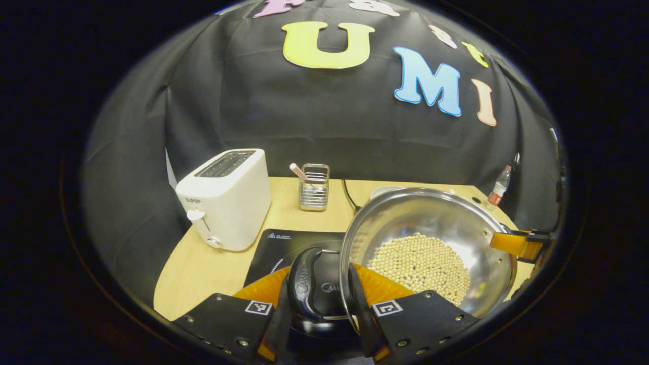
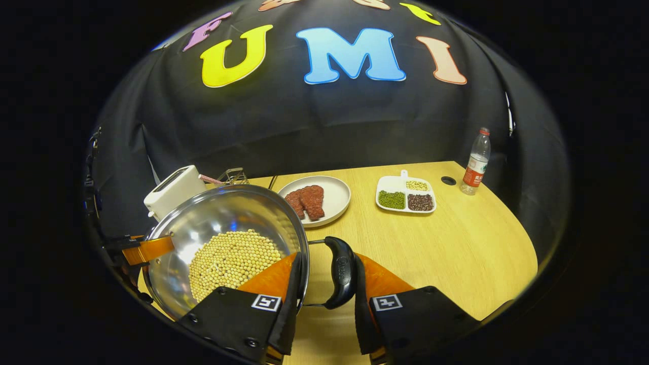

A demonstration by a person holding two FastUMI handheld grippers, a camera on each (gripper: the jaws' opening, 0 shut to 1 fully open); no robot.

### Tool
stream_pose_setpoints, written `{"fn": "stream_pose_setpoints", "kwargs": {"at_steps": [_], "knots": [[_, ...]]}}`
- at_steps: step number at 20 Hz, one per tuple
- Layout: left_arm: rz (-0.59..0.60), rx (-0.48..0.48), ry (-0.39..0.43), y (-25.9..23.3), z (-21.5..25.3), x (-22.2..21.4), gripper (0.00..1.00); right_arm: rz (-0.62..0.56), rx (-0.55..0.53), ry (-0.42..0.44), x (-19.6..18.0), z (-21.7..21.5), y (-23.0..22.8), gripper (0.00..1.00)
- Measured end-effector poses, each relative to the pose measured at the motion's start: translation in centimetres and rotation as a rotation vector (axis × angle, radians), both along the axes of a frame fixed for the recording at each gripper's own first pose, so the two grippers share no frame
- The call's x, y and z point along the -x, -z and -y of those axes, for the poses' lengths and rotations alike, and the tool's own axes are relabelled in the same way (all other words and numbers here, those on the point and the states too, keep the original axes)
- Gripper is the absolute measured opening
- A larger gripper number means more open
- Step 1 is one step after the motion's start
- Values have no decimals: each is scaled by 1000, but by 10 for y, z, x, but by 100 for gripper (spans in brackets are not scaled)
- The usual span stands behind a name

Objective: First push the handle of the pot to place it horizontally, then grasp the pot with both hands and set it on the induction cooktop.

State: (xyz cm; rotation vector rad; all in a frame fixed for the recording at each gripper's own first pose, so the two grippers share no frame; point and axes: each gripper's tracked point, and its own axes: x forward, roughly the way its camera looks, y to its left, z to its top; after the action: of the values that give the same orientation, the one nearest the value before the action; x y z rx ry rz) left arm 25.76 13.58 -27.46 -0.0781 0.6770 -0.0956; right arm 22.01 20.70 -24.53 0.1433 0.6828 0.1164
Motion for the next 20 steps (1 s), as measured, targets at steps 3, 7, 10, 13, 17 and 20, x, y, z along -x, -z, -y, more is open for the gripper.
{"fn": "stream_pose_setpoints", "kwargs": {"at_steps": [3,7,10,13,17,20], "knots": [[-5,-3,0,6,-16,-4,56,-7,-2,-5,-2,-15,2,51],[-13,-5,1,15,-33,-8,59,-19,-6,-9,-3,-32,7,51],[-24,-4,-2,17,-40,-7,56,-28,-12,-15,-3,-45,11,48],[-32,-4,-6,28,-59,-11,56,-27,-16,-23,-6,-56,14,48],[-43,-7,-15,35,-71,-14,56,-34,-32,-22,-8,-69,20,51],[-44,-19,-11,39,-79,-17,56,-38,-48,-21,-10,-77,25,51]]}}
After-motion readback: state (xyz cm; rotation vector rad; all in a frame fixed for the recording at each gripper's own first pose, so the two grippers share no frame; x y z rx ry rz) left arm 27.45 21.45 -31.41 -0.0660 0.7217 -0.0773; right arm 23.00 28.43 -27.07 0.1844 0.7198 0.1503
